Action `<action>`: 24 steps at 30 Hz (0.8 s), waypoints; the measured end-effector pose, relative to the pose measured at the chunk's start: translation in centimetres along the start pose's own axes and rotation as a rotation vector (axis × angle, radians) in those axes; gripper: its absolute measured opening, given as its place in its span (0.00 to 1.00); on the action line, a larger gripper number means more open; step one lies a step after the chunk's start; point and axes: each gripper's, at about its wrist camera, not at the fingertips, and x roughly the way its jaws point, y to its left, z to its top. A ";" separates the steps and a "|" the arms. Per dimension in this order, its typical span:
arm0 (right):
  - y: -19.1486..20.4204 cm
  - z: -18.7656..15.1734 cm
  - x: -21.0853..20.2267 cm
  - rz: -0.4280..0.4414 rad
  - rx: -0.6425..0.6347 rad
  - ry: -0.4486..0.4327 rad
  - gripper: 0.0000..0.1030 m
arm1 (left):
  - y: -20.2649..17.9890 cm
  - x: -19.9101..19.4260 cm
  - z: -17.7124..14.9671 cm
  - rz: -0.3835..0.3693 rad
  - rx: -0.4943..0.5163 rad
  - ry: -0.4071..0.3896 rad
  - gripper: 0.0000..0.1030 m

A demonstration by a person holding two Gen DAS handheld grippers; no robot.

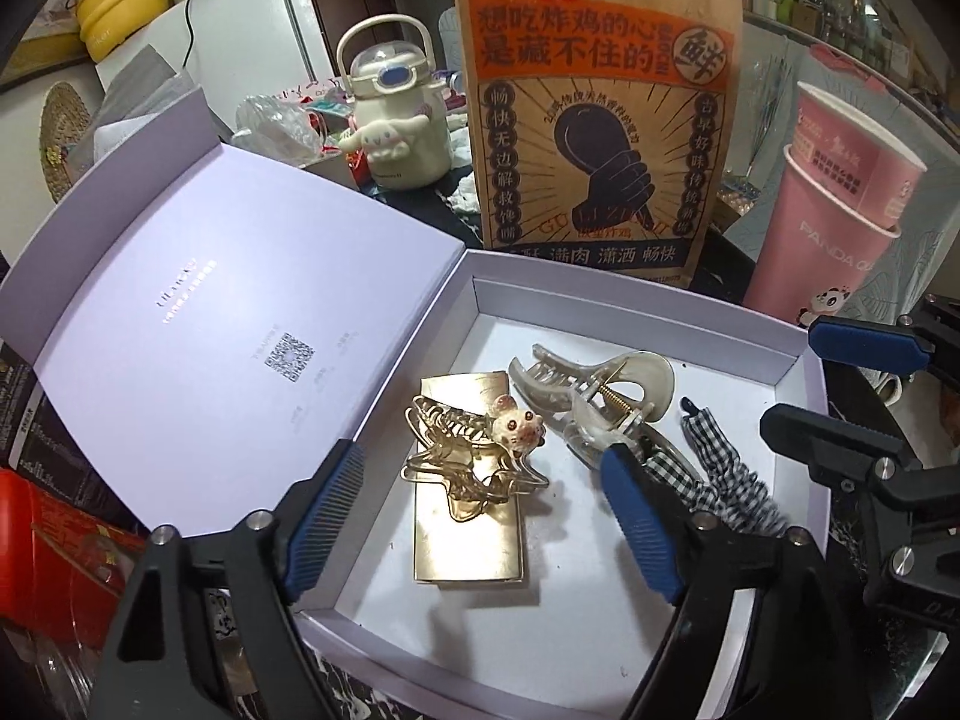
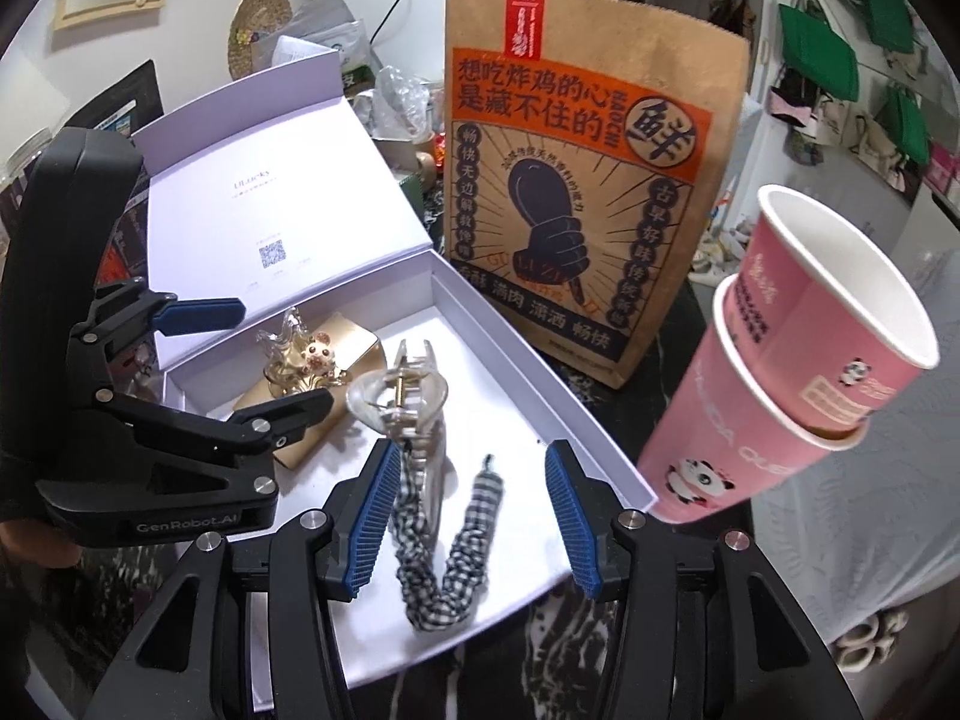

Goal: Organize rigid objects
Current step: 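Open both grippers and release the clip and scrunchie inside the box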

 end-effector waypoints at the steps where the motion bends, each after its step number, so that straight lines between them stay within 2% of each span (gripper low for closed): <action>1: 0.0 -0.1 -0.4 -0.003 0.000 -0.005 0.49 | 0.1 -0.2 0.1 0.001 -0.001 -0.005 0.81; 5: -0.1 -0.1 -1.8 -0.008 0.003 -0.026 0.49 | -0.1 -1.3 0.4 0.007 -0.005 -0.028 0.85; 8: 0.0 -0.1 -2.6 -0.009 0.003 -0.046 0.49 | 0.1 -2.5 0.4 0.012 -0.013 -0.052 0.99; 19: 0.2 -0.5 -6.3 -0.022 0.007 -0.105 0.54 | 0.0 -6.3 0.1 0.022 -0.010 -0.126 0.99; 24: 0.4 -0.8 -8.0 -0.021 0.010 -0.134 0.64 | 0.0 -8.0 -0.2 0.020 -0.022 -0.157 0.99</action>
